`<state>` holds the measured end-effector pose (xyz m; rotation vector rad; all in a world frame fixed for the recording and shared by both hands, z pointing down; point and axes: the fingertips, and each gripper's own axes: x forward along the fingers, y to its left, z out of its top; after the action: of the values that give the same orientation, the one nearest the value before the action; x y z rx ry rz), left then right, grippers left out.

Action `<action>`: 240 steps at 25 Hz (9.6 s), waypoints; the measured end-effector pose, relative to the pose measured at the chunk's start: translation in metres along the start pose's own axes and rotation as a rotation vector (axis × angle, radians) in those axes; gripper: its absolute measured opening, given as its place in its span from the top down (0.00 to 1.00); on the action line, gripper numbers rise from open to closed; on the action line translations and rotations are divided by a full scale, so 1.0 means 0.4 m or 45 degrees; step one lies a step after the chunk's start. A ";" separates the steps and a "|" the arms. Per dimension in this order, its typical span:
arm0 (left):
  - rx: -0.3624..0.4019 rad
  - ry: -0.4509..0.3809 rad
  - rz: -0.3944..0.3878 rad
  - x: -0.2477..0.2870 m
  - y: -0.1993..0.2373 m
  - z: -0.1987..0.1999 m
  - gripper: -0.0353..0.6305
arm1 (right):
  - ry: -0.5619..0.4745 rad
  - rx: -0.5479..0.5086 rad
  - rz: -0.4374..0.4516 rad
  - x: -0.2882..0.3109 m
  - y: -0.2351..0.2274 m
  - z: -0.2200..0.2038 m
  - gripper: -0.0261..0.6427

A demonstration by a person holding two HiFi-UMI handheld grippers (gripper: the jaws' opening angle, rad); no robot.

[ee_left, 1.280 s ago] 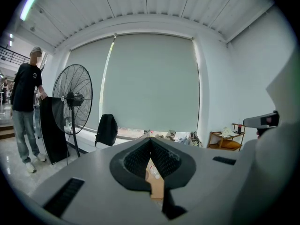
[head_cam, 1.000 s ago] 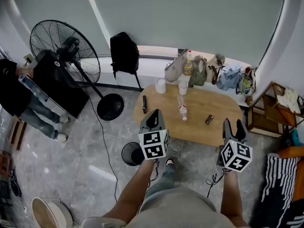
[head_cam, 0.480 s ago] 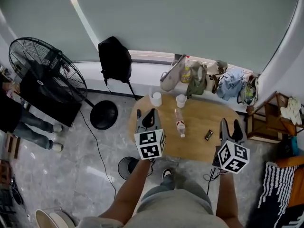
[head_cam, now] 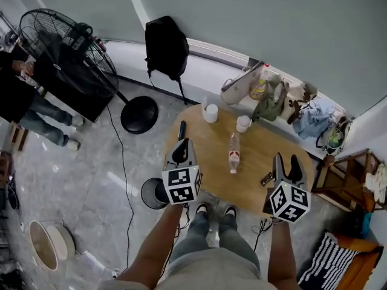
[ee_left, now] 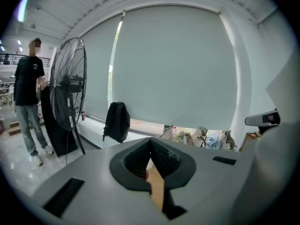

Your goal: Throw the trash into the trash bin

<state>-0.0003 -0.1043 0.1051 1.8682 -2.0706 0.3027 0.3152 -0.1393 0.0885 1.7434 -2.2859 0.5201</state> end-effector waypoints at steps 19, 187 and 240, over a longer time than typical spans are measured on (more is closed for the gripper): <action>-0.188 0.205 0.407 0.050 0.385 -0.636 0.92 | 0.336 -0.107 0.397 0.362 0.345 -0.611 0.60; -0.081 0.554 -0.020 0.329 0.126 -0.925 0.92 | 0.755 -0.017 -0.062 0.434 0.114 -1.076 0.72; -0.880 0.242 1.213 -0.705 0.649 -1.234 0.92 | 0.690 -0.874 1.197 0.031 1.075 -1.215 0.73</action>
<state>-0.1833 0.3699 0.4687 0.3924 -2.3514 -0.0379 -0.1206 0.1472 0.4747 0.1370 -2.3100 0.2301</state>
